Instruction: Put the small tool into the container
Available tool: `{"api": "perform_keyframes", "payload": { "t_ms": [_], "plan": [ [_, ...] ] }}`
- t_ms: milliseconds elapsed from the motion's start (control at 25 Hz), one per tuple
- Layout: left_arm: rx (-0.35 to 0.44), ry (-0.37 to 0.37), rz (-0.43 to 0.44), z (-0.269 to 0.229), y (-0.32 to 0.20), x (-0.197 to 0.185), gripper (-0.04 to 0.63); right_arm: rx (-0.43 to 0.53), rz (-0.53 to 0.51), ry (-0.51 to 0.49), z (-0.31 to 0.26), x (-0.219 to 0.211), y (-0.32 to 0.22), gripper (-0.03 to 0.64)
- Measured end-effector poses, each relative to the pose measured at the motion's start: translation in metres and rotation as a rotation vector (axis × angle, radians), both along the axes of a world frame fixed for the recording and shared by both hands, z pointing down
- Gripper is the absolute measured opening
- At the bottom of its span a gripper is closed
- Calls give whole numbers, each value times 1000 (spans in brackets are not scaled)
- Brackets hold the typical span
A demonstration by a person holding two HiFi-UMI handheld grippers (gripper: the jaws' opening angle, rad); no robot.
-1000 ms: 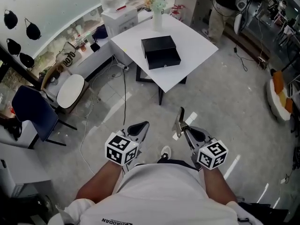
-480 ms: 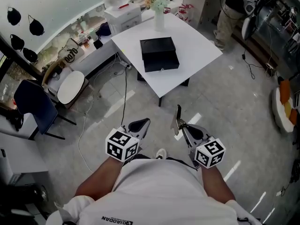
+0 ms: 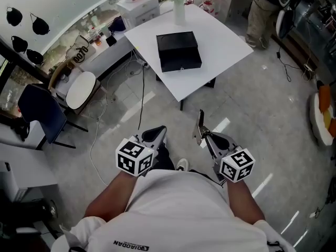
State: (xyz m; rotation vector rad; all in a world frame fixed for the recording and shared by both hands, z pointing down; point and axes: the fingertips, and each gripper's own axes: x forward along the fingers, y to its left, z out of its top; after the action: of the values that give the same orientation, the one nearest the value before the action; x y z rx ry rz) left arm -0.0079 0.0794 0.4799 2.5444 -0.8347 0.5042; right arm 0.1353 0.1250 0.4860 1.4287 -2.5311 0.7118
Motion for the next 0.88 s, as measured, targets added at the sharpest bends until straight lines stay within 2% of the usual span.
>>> {"api": "perform_keyframes", "payload": {
  "t_ms": [480,880],
  "plan": [
    [-9,24,31,9,-35,12,9,-18,22,28,9,7,-23,11],
    [-32,3,35,19,-110,5,9,-37,22,53,10,10,-106,11]
  ]
}}
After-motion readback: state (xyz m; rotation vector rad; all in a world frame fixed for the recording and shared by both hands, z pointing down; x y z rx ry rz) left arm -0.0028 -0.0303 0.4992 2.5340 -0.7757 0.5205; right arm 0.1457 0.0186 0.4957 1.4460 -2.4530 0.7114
